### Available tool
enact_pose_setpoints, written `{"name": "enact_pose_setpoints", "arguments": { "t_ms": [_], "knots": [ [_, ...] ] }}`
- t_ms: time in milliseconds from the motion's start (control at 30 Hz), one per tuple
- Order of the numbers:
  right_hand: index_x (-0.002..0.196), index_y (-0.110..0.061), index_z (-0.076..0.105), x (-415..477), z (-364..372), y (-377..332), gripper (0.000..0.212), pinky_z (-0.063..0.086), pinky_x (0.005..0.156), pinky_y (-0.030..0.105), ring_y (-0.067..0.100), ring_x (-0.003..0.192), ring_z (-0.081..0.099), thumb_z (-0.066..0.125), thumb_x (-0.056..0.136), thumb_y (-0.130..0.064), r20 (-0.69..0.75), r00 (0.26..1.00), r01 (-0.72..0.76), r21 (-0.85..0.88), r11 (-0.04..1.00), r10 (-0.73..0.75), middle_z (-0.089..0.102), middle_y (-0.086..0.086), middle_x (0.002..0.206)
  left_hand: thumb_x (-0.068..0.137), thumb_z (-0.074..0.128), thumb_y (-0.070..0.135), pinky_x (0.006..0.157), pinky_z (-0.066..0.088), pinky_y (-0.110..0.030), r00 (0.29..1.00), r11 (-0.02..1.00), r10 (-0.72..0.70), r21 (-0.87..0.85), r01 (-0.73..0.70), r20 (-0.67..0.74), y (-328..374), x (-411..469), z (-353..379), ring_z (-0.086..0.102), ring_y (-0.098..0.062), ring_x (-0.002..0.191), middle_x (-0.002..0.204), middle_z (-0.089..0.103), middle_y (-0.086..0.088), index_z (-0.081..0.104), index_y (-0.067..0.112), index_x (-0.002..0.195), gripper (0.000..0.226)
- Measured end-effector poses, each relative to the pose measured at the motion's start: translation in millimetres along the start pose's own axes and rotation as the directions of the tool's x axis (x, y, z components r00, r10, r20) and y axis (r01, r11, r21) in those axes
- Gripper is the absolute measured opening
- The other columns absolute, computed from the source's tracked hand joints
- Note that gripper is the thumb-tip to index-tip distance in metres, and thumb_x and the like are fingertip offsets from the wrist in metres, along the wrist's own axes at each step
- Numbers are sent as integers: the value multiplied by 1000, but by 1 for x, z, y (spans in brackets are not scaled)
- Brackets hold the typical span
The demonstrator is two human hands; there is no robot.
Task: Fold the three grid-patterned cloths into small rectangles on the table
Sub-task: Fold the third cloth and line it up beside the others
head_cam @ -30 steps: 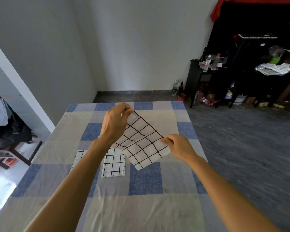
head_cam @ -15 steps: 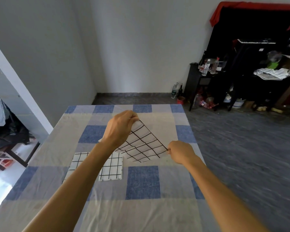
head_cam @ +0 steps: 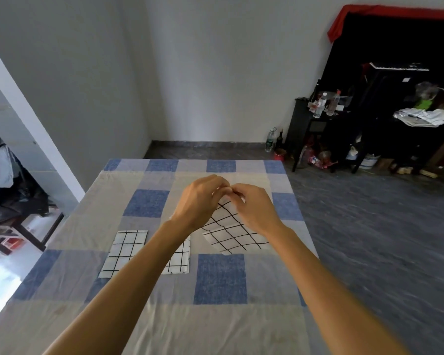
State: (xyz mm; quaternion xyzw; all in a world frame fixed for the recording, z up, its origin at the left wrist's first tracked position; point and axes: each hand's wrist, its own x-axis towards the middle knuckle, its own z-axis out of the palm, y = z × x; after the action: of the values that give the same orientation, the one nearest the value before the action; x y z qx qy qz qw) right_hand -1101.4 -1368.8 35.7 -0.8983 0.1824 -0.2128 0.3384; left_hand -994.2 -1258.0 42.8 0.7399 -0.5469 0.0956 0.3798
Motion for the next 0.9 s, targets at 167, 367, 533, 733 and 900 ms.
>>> {"name": "enact_pose_setpoints", "arguments": {
  "t_ms": [167,367,533,733,900],
  "knots": [
    [89,-20,69,-1,-2,1,28,44,63,18,3,70,58,50,97,-39,-24,1000,-7,91,996,9,65,-10,73,94,54,27,68,50,-27,994,992,-108,-68,109,25,1,-4,-3,57,-11,80,90,62,5,60,18,102,13],
    [69,-11,55,-3,-23,11,32,30,51,16,2,51,37,54,97,-27,-146,983,-64,276,959,107,45,-4,57,93,52,39,59,39,-16,967,971,-233,83,225,102,-22,-18,-10,55,-9,74,88,57,10,56,23,109,23],
    [86,8,59,-3,-33,31,36,41,60,37,33,61,49,54,95,-26,-217,949,-129,398,908,229,56,23,72,89,60,35,68,45,-22,933,932,-360,-41,360,3,-41,-27,-18,59,-9,75,81,64,6,62,21,88,14],
    [92,1,65,0,-30,33,27,49,83,60,45,92,59,56,94,-24,-238,917,-184,459,869,320,64,29,95,89,62,26,74,47,-20,925,910,-380,-185,371,-15,-40,-24,-20,60,-8,78,80,64,4,61,19,86,7],
    [92,-2,67,0,-30,30,24,48,87,60,45,96,58,55,95,-23,-233,905,-199,507,839,356,63,30,98,90,61,26,74,45,-19,923,907,-384,-193,375,-15,-37,-19,-20,59,-9,79,81,63,4,60,20,87,7]
  ]
}}
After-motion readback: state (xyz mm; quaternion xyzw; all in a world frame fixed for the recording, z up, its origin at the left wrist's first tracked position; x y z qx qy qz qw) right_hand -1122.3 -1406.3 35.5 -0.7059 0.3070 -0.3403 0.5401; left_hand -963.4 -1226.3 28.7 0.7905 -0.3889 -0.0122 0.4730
